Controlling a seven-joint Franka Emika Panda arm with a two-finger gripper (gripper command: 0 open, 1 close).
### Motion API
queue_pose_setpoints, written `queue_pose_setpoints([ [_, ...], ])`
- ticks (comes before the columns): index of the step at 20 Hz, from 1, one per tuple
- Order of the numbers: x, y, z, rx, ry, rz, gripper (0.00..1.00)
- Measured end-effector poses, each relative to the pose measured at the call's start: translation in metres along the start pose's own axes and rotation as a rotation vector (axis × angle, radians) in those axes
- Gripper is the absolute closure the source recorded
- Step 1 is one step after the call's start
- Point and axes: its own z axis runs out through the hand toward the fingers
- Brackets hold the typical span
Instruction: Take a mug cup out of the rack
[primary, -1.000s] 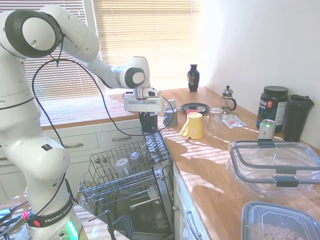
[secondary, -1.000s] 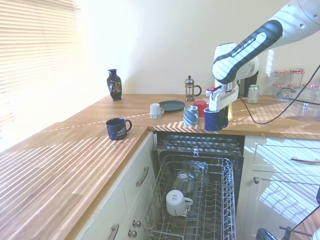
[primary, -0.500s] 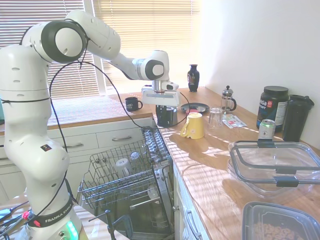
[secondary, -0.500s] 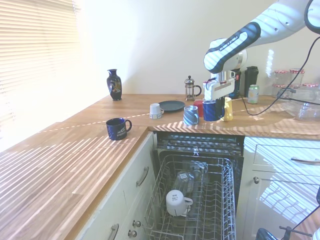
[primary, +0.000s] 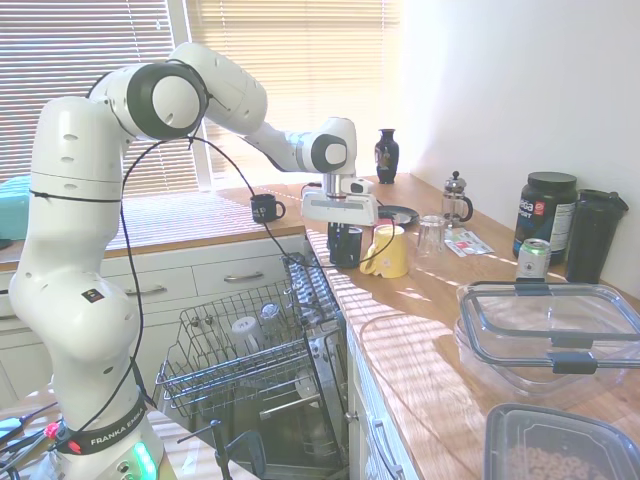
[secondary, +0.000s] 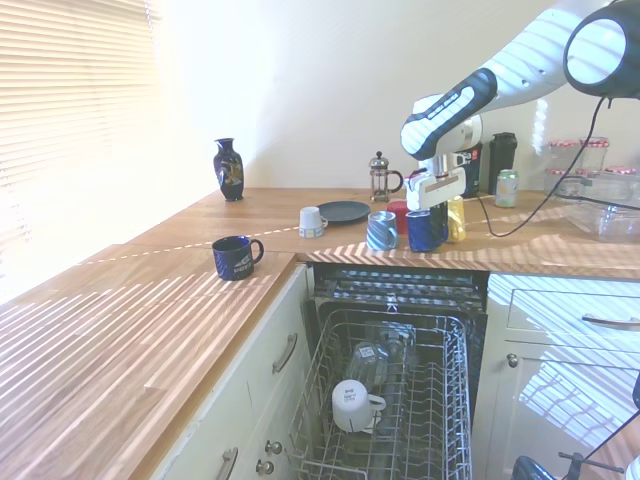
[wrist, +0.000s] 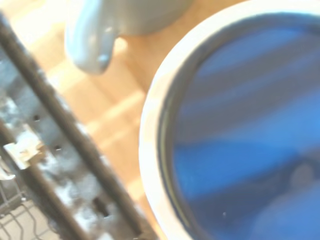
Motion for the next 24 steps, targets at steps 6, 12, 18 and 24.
queue_pose_setpoints([
  [6, 0.015, -0.009, -0.006, -0.03, -0.02, 0.004, 0.0],
  [12, 0.019, -0.008, -0.005, -0.039, -0.027, 0.022, 0.0],
  [18, 0.019, -0.008, -0.004, -0.041, -0.027, 0.041, 0.0],
  [24, 0.0, -0.001, -0.019, -0.042, 0.017, 0.067, 0.0],
])
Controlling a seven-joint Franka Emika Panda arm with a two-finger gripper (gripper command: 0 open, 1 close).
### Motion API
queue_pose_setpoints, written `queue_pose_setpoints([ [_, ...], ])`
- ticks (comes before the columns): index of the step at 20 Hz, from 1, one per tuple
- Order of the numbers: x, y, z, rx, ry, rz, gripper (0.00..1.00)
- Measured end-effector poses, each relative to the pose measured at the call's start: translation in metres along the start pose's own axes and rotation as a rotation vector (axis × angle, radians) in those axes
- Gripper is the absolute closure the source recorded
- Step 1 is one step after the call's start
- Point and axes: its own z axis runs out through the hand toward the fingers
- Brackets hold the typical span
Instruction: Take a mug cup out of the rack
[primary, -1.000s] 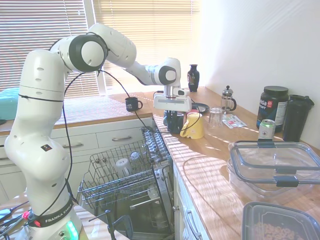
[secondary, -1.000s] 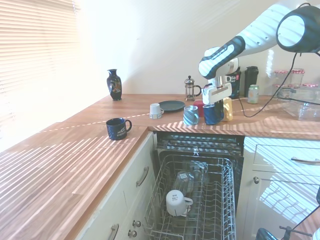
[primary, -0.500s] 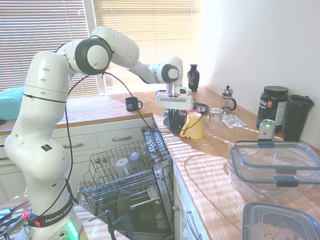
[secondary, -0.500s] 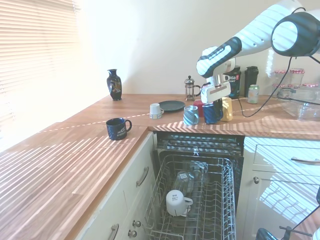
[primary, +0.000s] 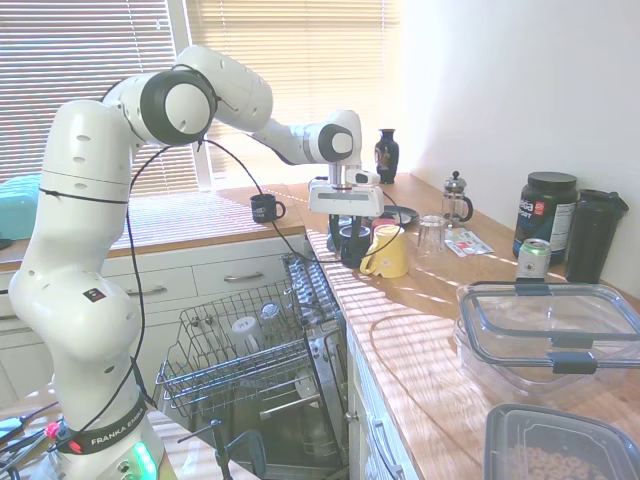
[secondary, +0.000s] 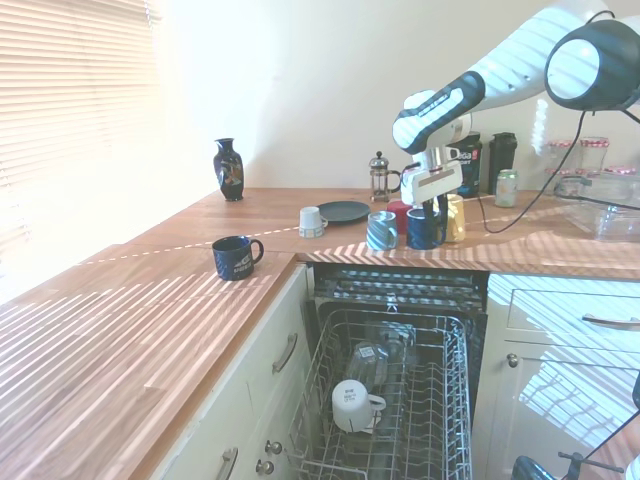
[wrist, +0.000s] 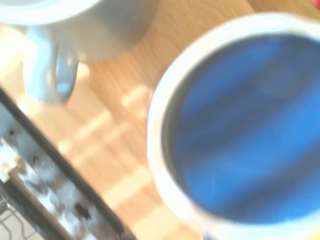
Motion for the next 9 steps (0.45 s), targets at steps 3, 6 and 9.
queue_pose_setpoints([
  [3, -0.029, 0.016, -0.006, 0.011, 0.02, 0.022, 0.0],
  [6, -0.07, 0.015, 0.011, 0.02, 0.005, 0.02, 0.0],
  [9, -0.119, -0.003, 0.056, 0.029, -0.025, 0.004, 0.0],
])
